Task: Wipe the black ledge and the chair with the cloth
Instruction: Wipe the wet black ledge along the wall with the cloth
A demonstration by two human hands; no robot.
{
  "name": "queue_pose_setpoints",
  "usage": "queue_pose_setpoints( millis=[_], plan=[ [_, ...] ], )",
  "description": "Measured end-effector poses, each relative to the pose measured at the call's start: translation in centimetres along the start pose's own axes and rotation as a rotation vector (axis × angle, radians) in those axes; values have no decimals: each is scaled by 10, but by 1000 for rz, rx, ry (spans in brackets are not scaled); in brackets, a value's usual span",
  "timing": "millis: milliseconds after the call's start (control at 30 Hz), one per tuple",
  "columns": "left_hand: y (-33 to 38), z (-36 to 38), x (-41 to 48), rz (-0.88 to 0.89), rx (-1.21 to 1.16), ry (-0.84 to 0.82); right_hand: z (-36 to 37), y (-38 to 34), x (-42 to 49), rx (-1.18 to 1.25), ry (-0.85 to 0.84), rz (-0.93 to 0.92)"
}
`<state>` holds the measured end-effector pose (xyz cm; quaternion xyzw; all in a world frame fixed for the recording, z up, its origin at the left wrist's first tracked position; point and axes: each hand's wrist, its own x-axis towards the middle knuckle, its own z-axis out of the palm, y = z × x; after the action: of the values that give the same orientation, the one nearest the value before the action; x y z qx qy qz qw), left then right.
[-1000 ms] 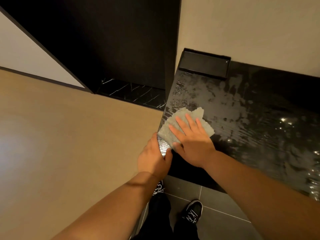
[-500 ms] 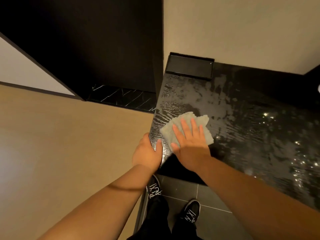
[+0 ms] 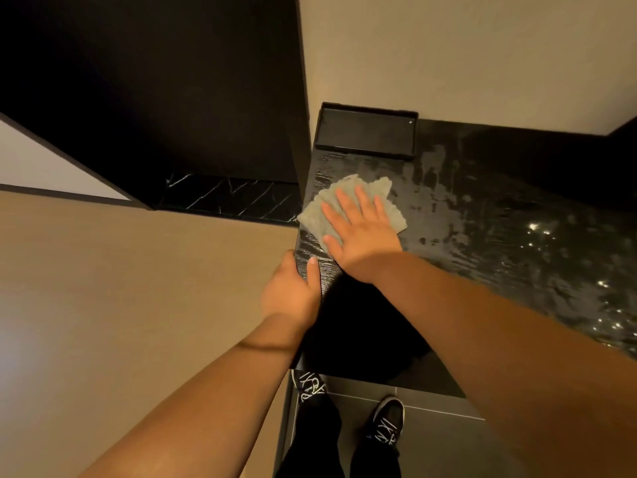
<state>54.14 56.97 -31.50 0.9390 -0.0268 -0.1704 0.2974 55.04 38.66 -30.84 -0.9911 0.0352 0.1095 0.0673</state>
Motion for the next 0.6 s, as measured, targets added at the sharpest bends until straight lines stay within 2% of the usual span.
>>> queue_pose_setpoints(
  millis=[100,267,367,500,600],
  plan=[
    [2,-3,1,-29,-26,-39,4,-6,-35,45,94,-118],
    [1,-4,2,-12,2,-42,7,4,-42,50,64,-229],
    [1,-2,1,16,21,-7,-2,4,0,40,44,-202],
    [2,-2,0,0,53,2,-9,-1,31,44,47,-73],
    [2,-1,0,-5,50,-10,-3,-4,12,6,86,-134]
  ],
)
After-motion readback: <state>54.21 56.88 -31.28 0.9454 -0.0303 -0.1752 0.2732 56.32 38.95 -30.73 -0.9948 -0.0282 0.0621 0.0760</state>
